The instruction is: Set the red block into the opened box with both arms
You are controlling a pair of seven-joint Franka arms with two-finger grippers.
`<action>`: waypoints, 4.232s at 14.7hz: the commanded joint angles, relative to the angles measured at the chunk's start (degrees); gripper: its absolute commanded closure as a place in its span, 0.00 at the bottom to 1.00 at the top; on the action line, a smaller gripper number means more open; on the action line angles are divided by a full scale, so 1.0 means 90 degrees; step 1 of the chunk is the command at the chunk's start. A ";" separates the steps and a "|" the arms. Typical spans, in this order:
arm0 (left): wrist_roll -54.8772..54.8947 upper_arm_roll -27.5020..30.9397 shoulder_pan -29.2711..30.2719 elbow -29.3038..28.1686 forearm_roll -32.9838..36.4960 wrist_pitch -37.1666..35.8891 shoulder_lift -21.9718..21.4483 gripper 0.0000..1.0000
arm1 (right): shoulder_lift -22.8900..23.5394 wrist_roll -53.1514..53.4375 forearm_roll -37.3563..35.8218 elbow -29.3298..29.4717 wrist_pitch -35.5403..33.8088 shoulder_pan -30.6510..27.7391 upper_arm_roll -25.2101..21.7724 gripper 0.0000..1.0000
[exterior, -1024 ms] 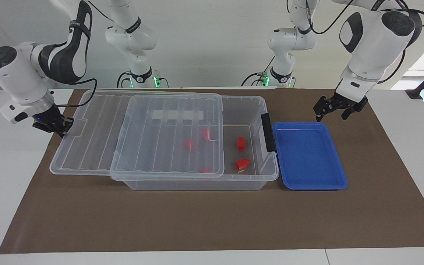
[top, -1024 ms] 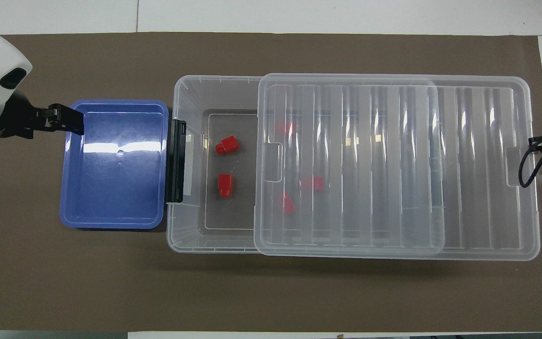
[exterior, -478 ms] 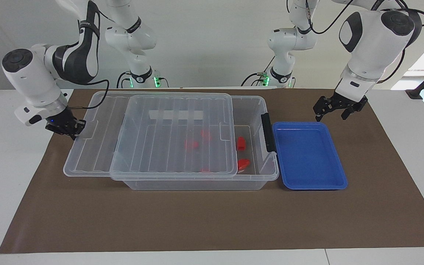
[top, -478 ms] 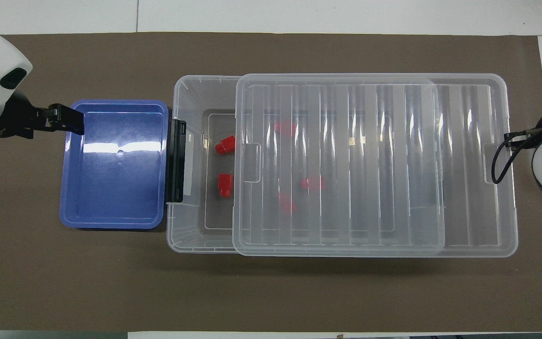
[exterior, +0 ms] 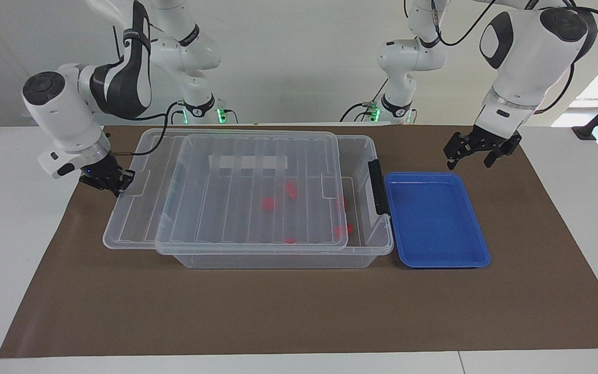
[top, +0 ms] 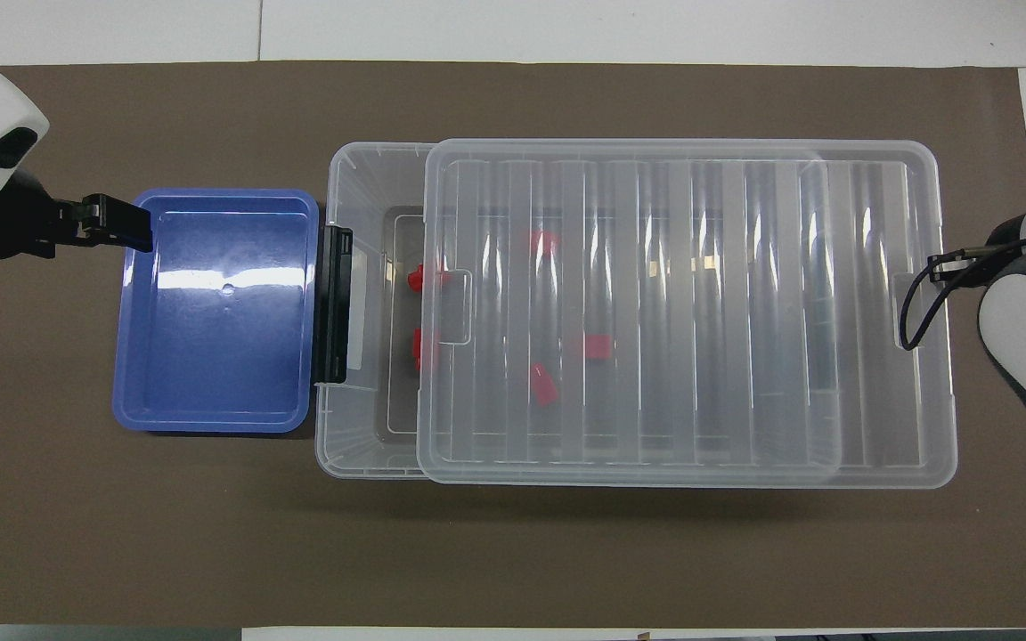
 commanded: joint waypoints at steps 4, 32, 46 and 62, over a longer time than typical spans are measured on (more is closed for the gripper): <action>0.0287 -0.0049 0.0104 -0.0268 -0.0113 0.0167 -0.0205 0.00 | -0.0232 0.0481 0.0231 -0.0353 0.0013 -0.0009 0.0215 1.00; 0.0239 -0.0039 0.0173 -0.0258 -0.0104 0.0137 -0.0204 0.00 | -0.0320 0.1458 0.0436 -0.0558 0.0032 0.0381 0.0479 1.00; 0.0239 -0.0039 0.0173 -0.0258 -0.0104 0.0137 -0.0205 0.00 | -0.0320 0.1448 0.0436 -0.0520 0.0013 0.0381 0.0479 1.00; 0.0229 -0.0039 0.0173 -0.0258 -0.0104 0.0137 -0.0205 0.00 | -0.0086 0.1370 0.0368 0.0932 -0.1477 0.0294 0.0479 1.00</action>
